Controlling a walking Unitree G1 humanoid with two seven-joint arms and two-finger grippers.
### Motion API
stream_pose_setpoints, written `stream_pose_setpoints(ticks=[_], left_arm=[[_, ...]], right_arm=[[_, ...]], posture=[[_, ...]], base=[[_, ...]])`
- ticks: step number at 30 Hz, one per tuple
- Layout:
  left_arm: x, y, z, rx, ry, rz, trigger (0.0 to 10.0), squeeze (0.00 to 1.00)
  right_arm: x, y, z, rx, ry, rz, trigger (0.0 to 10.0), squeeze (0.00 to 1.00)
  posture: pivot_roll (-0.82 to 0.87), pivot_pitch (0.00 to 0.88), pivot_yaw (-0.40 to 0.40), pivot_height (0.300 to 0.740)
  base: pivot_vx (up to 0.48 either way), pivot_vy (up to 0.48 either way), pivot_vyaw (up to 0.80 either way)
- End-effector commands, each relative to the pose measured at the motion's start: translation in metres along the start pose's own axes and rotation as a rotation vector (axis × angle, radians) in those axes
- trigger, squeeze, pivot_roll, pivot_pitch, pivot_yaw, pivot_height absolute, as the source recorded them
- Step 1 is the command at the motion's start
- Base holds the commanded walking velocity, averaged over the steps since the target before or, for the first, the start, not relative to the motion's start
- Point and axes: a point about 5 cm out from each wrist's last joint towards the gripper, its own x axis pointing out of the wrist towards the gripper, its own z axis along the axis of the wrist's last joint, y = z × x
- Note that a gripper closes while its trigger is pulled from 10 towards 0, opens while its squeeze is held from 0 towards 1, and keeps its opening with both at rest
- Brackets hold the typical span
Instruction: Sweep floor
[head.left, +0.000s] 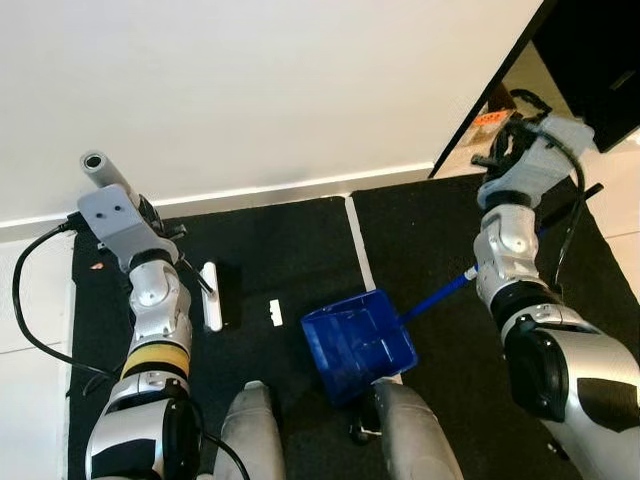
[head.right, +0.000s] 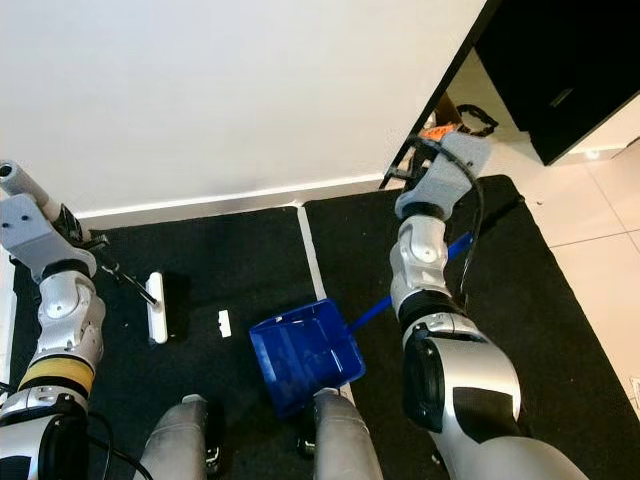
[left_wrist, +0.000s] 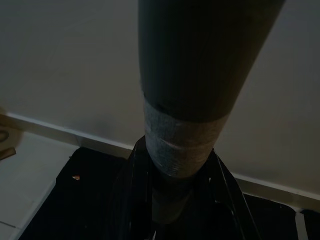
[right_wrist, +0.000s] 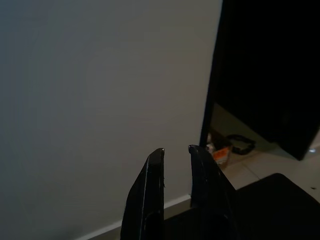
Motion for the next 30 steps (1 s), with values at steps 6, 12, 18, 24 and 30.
stream_pose_setpoints(ticks=[6,12,18,24,30], left_arm=[[-0.009,-0.006,-0.02,0.032,0.086,-0.031,10.0,0.0],[-0.011,-0.007,-0.023,0.052,0.099,-0.041,10.0,0.0],[-0.013,-0.005,-0.026,0.071,0.108,-0.045,10.0,0.0],[-0.015,-0.003,-0.028,0.085,0.112,-0.044,10.0,0.0],[-0.016,-0.003,-0.029,0.099,0.115,-0.061,10.0,0.0]], right_arm=[[-0.009,0.014,-0.01,0.032,0.047,0.2,10.0,0.0],[-0.015,0.028,-0.017,0.045,0.083,0.301,10.0,0.0],[-0.009,0.035,-0.007,0.079,0.044,0.329,10.0,0.0],[0.007,0.032,0.021,0.052,-0.079,0.363,10.0,0.18],[0.015,0.029,0.041,0.007,-0.126,0.423,10.0,1.0]], posture=[[0.04,0.081,-0.091,0.74],[0.04,0.087,-0.09,0.74],[0.04,0.089,-0.087,0.74],[0.04,0.093,-0.083,0.74],[0.03,0.098,-0.079,0.74]], base=[[0.0,0.0,0.0],[0.0,0.0,0.0],[0.0,0.0,0.0],[0.0,0.0,0.0],[0.0,0.0,0.0]])
